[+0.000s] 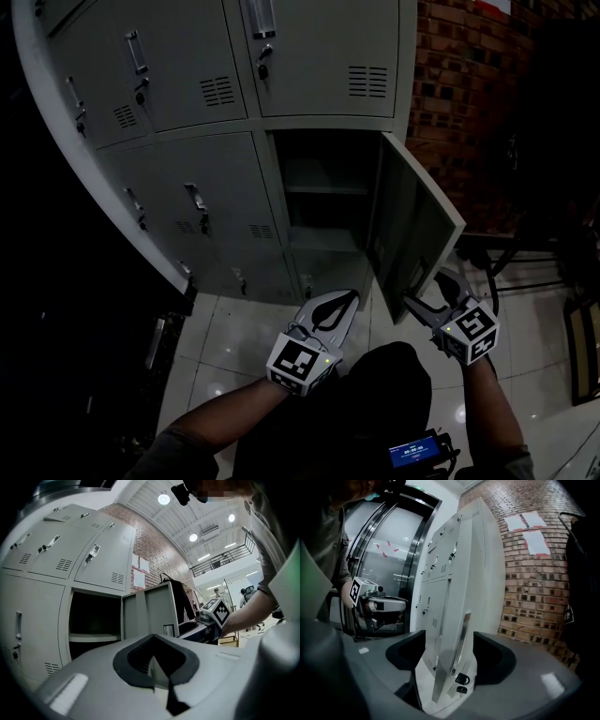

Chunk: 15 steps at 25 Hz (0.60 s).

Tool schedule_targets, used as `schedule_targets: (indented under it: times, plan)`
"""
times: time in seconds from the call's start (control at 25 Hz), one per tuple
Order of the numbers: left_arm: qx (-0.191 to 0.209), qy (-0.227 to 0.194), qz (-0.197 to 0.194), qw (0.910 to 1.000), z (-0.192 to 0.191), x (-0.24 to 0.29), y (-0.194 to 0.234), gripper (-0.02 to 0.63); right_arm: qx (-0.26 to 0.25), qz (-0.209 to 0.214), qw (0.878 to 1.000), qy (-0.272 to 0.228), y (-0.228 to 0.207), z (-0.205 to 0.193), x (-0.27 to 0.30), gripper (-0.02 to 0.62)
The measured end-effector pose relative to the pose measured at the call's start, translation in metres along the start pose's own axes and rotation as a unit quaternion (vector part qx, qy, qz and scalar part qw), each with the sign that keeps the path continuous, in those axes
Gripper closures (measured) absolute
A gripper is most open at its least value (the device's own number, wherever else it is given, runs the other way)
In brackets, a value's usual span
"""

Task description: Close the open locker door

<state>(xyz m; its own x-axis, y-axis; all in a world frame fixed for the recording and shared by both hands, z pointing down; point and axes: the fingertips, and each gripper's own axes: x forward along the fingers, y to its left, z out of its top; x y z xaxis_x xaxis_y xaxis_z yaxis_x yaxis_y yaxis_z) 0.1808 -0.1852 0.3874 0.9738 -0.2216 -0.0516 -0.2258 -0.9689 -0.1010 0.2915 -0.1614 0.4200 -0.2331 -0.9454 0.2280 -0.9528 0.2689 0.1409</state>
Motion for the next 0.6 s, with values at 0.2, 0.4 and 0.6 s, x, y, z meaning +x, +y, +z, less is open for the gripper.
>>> schedule_targets:
  times: [0.2,0.4,0.6]
  plan:
    - [-0.016,0.000,0.003,0.9999,-0.004,0.012,0.001,0.604,-0.012,0.031,0.999,0.007,0.000,-0.005,0.007,0.283]
    - [-0.012,0.006,0.001,0.9999,-0.007,0.016,-0.002,0.604,-0.018,0.055,0.998,0.001,0.004,-0.006,0.006,0.318]
    - [-0.010,0.007,-0.001,0.9999,-0.009,0.019,-0.003,0.604,-0.030,0.078,0.996,-0.005,0.007,-0.003,0.008,0.403]
